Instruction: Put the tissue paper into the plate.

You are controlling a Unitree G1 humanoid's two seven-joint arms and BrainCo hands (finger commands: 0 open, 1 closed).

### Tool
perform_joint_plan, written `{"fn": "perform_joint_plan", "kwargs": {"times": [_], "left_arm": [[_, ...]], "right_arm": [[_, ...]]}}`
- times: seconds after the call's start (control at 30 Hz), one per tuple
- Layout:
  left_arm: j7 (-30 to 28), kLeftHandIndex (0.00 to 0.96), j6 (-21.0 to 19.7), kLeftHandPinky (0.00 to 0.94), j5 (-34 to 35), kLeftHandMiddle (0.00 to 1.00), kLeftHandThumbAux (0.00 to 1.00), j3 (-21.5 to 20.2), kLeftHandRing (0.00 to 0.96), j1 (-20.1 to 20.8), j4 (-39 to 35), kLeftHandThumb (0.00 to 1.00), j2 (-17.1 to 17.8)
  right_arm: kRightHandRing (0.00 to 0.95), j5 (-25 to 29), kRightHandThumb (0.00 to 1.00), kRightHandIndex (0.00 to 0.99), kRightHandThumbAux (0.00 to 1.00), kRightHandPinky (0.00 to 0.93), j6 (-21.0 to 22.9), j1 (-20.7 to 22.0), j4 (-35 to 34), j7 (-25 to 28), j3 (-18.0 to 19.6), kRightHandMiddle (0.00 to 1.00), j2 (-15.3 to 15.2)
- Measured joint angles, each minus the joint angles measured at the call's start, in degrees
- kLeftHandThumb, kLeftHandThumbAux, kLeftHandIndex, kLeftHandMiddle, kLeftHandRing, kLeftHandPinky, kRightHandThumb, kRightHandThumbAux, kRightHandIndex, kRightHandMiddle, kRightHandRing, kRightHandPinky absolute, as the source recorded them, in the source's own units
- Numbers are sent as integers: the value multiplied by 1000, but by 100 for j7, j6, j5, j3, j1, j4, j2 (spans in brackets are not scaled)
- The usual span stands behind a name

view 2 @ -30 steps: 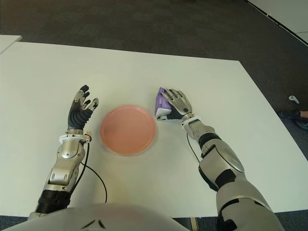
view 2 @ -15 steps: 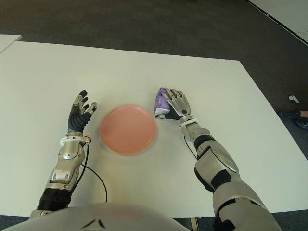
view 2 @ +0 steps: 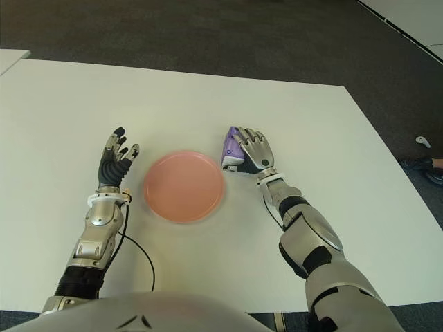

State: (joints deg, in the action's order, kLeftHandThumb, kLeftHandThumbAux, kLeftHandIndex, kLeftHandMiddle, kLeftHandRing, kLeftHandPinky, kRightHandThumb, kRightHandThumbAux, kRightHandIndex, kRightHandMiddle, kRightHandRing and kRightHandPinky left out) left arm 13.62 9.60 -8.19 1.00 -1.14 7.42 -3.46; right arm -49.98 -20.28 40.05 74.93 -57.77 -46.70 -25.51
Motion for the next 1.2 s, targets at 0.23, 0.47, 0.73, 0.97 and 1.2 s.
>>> {"fn": "perform_joint_plan", "kwargs": {"times": [0.23,0.47,0.73,0.97,1.2], "left_arm": [[43,0,0,1,-12,0,605,0,0,0,1,27,-2],[43,0,-1,3,-12,0,599,2,0,0,0,31,-2],[43,0,-3,0,-10,0,596,4,0,0,-2,32,-2],[43,0,-11,5,0,0,593,5,0,0,-13,32,-2],[43,0,-20,10,31,0,602,5,0,2,-15,37,-3]], "right_arm": [[510,29,1000,377,666,468,-121,-13,-2,0,61,489,1],[528,59,957,384,658,780,-199,-25,-6,-21,77,502,1],[528,54,954,384,658,800,-247,-11,-5,-170,71,502,-16],[526,50,953,383,659,779,-433,75,-12,-172,78,501,-89],[522,56,952,383,659,777,-871,296,-120,61,238,501,-254]]}}
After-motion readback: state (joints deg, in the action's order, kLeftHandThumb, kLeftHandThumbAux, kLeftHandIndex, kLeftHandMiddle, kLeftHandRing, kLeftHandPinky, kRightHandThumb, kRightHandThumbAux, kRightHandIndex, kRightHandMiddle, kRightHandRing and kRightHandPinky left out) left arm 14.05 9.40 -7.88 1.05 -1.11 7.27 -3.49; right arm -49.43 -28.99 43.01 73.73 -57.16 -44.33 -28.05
